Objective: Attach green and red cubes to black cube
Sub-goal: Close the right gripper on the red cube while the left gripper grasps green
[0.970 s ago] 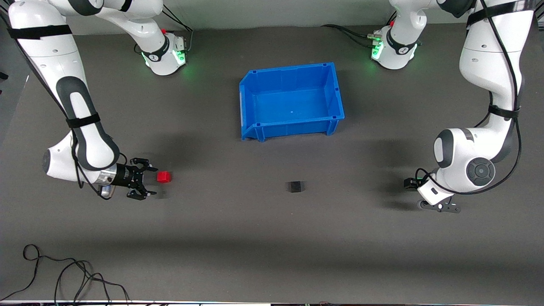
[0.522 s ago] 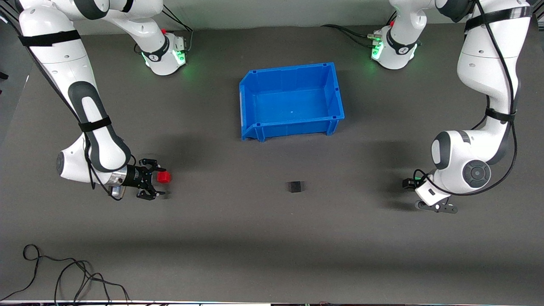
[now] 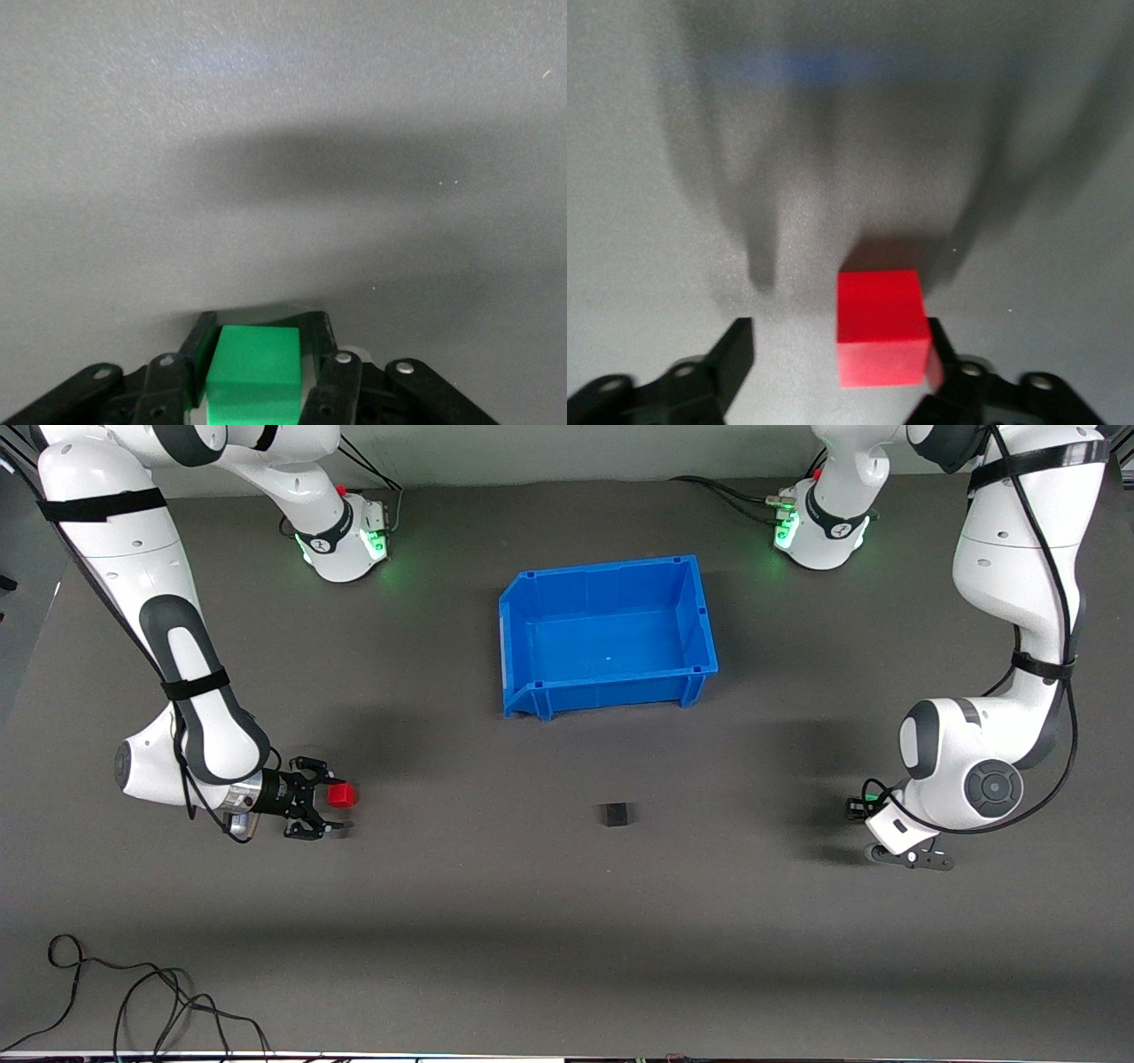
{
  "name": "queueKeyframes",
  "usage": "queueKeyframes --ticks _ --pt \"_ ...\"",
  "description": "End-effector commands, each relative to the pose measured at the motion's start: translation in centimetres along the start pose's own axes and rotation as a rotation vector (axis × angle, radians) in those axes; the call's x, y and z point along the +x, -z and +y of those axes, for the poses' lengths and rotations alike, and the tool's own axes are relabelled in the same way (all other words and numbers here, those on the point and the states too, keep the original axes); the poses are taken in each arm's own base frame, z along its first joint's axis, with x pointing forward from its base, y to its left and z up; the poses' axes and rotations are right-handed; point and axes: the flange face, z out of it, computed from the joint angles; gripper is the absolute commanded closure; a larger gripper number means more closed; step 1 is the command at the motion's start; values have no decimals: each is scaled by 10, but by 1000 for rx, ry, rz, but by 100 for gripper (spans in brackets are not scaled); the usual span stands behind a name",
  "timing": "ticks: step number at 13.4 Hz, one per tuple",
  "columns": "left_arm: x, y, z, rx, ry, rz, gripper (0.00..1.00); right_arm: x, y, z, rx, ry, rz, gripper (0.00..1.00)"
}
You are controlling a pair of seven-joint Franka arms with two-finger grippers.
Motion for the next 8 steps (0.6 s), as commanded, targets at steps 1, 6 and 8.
queueKeyframes --ticks 1,6,8 --pt "1 3 -3 8 -17 -3 78 2 2 -2 20 7 -8 66" --pt "6 15 -4 -16 54 19 100 -3 9 -7 32 14 -8 76" --pt "5 42 4 -54 226 -4 100 -7 12 -8 38 17 -9 76"
